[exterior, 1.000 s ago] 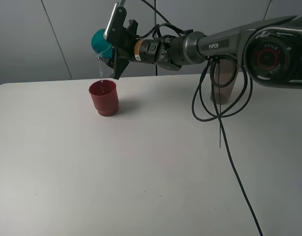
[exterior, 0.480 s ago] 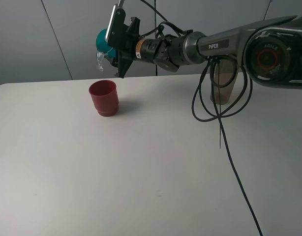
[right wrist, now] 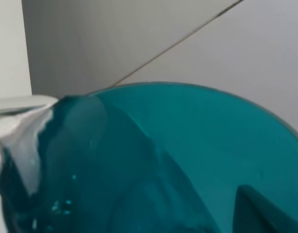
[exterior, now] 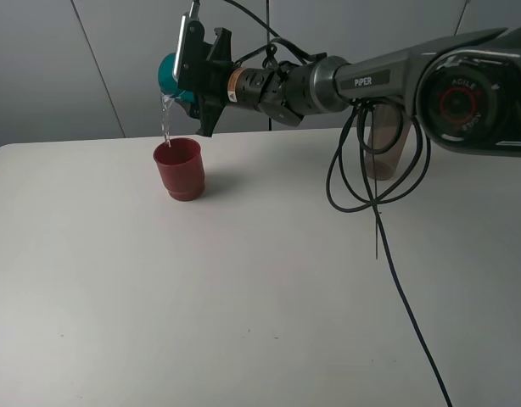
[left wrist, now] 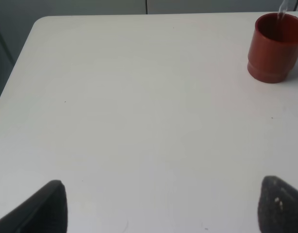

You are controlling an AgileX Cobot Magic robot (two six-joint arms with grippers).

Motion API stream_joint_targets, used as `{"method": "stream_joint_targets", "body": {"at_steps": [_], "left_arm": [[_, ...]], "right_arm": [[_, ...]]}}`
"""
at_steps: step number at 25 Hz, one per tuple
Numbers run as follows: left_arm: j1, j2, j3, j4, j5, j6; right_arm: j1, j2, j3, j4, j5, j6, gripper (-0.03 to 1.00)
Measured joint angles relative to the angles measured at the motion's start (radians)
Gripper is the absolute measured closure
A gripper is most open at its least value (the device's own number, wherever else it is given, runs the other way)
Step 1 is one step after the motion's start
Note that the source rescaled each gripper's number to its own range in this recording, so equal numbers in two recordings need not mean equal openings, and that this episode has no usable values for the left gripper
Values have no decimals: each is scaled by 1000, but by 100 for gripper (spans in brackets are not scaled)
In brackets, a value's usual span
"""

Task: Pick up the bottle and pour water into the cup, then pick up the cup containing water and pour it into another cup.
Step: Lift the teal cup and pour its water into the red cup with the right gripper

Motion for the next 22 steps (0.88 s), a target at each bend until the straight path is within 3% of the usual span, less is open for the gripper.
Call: {"method": "stream_joint_targets", "body": {"at_steps": [5, 22], "left_arm": [[0, 0, 0, 0, 0, 0], [0, 0, 0, 0, 0, 0]], "right_arm": [[0, 0, 0, 2, 0, -17, 92], [2, 0, 0, 18, 0, -236, 92]]}}
